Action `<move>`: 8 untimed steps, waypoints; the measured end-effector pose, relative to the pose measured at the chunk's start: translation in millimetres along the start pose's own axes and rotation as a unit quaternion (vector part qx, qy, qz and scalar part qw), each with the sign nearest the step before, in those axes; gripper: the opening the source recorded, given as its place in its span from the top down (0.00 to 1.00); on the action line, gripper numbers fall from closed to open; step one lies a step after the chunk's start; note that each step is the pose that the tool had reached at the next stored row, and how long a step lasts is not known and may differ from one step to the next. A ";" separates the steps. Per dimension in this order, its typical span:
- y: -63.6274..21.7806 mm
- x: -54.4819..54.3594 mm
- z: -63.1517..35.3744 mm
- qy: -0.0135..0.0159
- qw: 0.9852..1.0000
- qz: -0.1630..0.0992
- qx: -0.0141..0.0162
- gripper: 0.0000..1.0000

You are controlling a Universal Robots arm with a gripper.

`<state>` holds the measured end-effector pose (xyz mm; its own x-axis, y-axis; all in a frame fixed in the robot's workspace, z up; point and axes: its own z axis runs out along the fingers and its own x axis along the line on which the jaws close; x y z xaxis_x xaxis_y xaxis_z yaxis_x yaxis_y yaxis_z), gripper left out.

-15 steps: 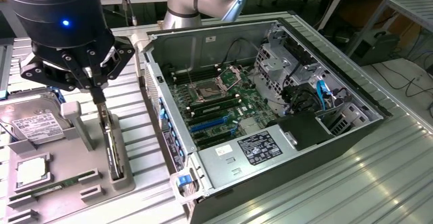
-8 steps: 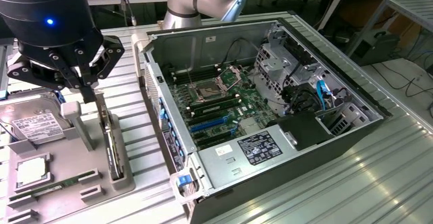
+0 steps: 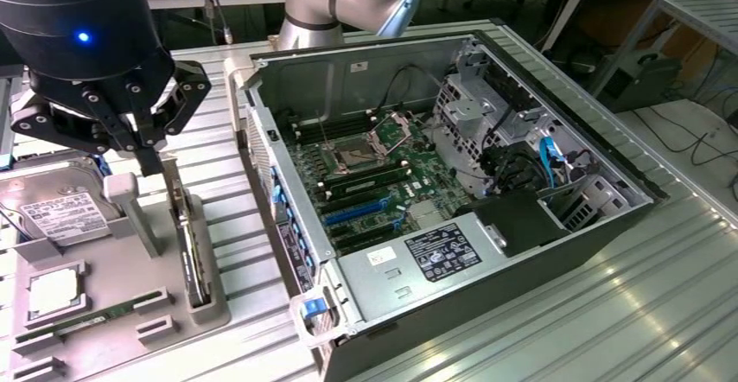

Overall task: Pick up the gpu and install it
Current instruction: 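Pick up the gpu and move the gpu toward the slot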

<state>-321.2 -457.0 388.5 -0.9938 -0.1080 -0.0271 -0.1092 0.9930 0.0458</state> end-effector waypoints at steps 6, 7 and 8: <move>0.0 0.1 0.0 0.000 1.000 0.000 0.000 0.89; 0.0 0.1 0.0 0.000 1.000 0.000 0.000 0.83; 0.0 0.1 0.1 0.000 1.000 0.000 0.000 0.83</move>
<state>-321.3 -457.0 388.4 -0.9938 -0.1080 -0.0272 -0.1092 0.9930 0.0458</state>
